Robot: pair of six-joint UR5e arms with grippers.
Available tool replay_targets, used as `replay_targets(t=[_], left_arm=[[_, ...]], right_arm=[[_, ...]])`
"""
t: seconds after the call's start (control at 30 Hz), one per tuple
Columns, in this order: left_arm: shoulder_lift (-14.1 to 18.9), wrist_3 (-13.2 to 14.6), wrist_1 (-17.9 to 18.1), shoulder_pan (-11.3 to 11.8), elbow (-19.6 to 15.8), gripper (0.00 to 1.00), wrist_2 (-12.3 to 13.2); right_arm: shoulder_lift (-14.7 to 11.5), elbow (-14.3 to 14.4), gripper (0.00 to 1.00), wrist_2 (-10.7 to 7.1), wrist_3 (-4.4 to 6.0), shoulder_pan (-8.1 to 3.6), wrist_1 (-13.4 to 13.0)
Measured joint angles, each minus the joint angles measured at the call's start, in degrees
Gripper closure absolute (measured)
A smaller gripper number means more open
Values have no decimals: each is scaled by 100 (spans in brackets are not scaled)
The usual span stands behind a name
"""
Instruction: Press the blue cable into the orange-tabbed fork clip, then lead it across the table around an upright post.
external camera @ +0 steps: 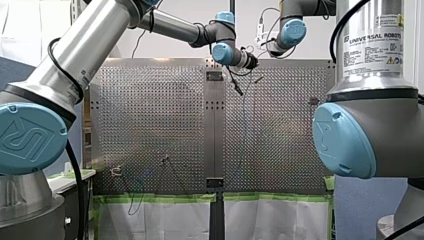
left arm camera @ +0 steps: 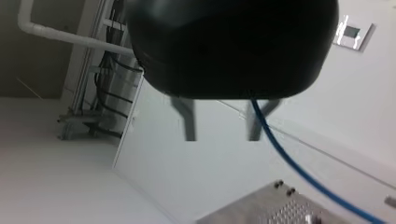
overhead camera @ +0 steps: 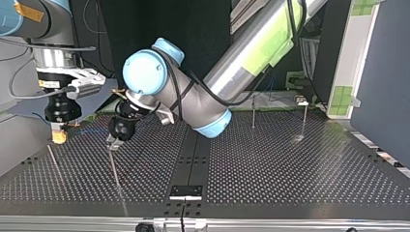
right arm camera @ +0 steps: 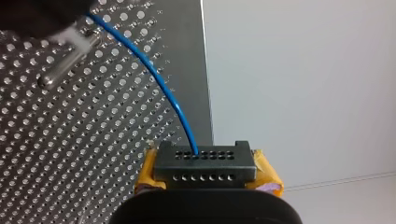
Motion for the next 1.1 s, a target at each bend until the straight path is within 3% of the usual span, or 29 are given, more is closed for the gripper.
replay_targets(t=[0.5, 0.9, 1.1], left_arm=[[6, 689, 79, -6, -178, 100, -550], [7, 1402, 267, -14, -176, 100, -1250], [6, 1753, 554, 6, -172, 100, -1356]], right_arm=[[9, 6, 100, 6, 2, -60, -5], [300, -8, 100, -4, 18, -123, -61], [429, -139, 100, -94, 53, -220, -71]])
